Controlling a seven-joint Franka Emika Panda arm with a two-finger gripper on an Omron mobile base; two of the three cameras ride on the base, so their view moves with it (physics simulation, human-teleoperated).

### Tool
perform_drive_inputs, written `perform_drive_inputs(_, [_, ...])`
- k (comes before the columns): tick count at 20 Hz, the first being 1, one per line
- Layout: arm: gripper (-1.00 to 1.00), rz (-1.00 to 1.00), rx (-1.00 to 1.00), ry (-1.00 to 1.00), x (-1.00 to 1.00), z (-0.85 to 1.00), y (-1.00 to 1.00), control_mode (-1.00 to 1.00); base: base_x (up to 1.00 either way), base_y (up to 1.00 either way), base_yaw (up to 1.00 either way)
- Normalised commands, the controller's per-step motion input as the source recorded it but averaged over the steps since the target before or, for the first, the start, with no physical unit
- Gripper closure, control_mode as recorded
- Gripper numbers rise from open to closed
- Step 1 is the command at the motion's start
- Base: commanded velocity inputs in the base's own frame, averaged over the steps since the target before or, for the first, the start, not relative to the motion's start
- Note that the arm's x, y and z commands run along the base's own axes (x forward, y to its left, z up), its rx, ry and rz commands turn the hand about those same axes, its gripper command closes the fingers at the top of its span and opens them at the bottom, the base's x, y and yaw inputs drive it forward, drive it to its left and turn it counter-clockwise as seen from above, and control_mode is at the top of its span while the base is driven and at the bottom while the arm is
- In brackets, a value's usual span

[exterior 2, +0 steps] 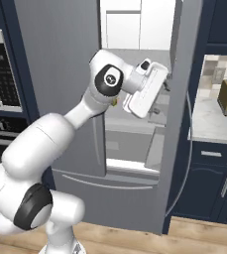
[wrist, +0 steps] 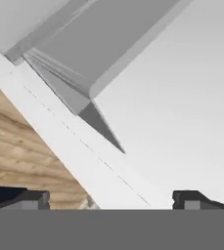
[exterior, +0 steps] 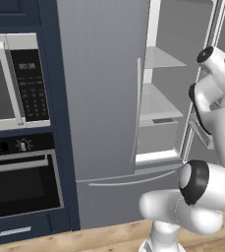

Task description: Retrieve the orange and apple from the fridge and place them into the bowl on the dining table.

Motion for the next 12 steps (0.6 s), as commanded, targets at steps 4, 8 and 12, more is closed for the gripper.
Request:
perform_drive_inputs(4, [-1.00, -0.04, 0.02, -0.11, -0.66, 0.14, -0.38, -1.00, 0.00, 0.00, 0.00])
perform_drive_inputs(8, [-1.00, 0.00, 0.04, -0.41, -1.00, 0.35, 0.33, -1.00, 0.00, 0.00, 0.00])
perform_drive_inputs(12, [-1.00, -0.01, 0.20, -0.62, -0.76, -0.01, 0.73, -1.00, 0.00, 0.00, 0.00])
